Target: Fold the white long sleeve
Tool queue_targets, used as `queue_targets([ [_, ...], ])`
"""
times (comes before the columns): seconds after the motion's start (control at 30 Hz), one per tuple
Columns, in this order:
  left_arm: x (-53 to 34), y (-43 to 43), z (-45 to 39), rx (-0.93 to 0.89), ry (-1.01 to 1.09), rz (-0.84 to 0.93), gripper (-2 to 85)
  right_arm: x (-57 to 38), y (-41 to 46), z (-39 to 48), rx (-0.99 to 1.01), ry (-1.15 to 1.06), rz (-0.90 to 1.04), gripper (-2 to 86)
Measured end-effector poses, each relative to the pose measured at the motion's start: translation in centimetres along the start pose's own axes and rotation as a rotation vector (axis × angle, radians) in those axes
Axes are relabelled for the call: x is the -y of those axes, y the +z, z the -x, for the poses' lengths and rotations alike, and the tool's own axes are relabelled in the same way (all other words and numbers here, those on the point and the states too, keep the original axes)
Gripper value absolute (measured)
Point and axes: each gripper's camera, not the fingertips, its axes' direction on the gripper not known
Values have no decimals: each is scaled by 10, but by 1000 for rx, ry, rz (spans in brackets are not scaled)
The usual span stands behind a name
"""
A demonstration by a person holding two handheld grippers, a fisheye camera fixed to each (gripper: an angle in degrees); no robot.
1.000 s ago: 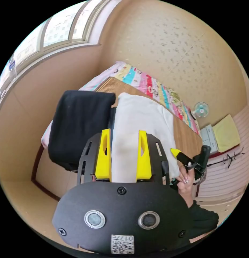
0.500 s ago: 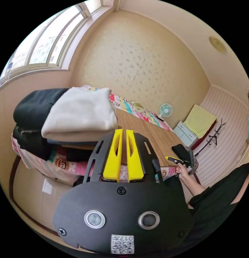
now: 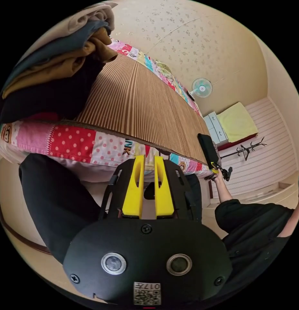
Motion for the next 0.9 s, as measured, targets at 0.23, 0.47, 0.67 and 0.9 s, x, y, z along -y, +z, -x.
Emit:
queue_targets([
  [0.23,-1,-7,-12,32,52,-3,53,32,-73,126,33,-178,-331,33],
  [0.47,-22,-13,-10,-13,57,-49,51,-12,-116,453,303,-1190,-316,24],
  [0.67,-36,-45,-3,17,70,-96,52,-224,-46,595,904,-1812,199,23],
  [0.9,-45,-78,8,19,95,-191,77,-437,22,563,1238,-1723,587,17],
])
